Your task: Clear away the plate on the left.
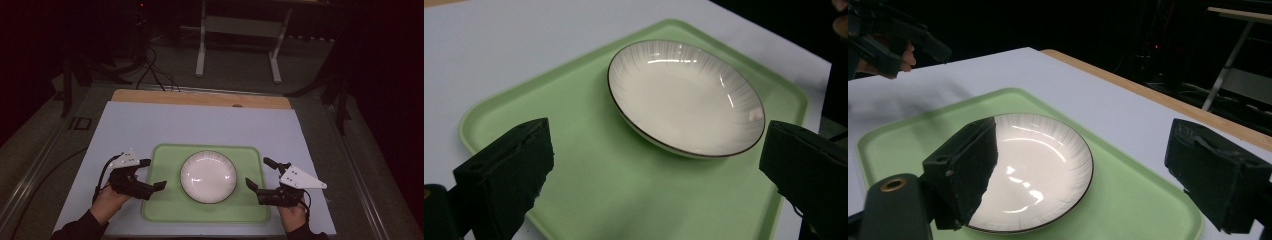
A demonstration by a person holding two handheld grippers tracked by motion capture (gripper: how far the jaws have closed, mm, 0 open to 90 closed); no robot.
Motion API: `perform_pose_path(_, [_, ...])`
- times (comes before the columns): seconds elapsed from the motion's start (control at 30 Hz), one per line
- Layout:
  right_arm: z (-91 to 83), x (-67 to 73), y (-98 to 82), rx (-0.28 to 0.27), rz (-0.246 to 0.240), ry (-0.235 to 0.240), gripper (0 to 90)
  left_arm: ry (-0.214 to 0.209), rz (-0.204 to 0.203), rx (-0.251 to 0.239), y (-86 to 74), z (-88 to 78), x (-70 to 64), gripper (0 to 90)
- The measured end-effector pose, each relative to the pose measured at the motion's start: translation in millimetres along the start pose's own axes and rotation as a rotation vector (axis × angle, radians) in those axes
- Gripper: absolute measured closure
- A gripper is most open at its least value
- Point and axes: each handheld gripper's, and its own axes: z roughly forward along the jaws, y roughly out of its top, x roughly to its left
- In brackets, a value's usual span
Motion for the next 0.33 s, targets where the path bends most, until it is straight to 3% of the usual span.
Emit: perform_pose_path(0.33, [0.3,-0.2,-0.8,0.005,0.003,0.006,13.4,0.004,0.035,0.002,-4.3,7.9,-2.0,0.8])
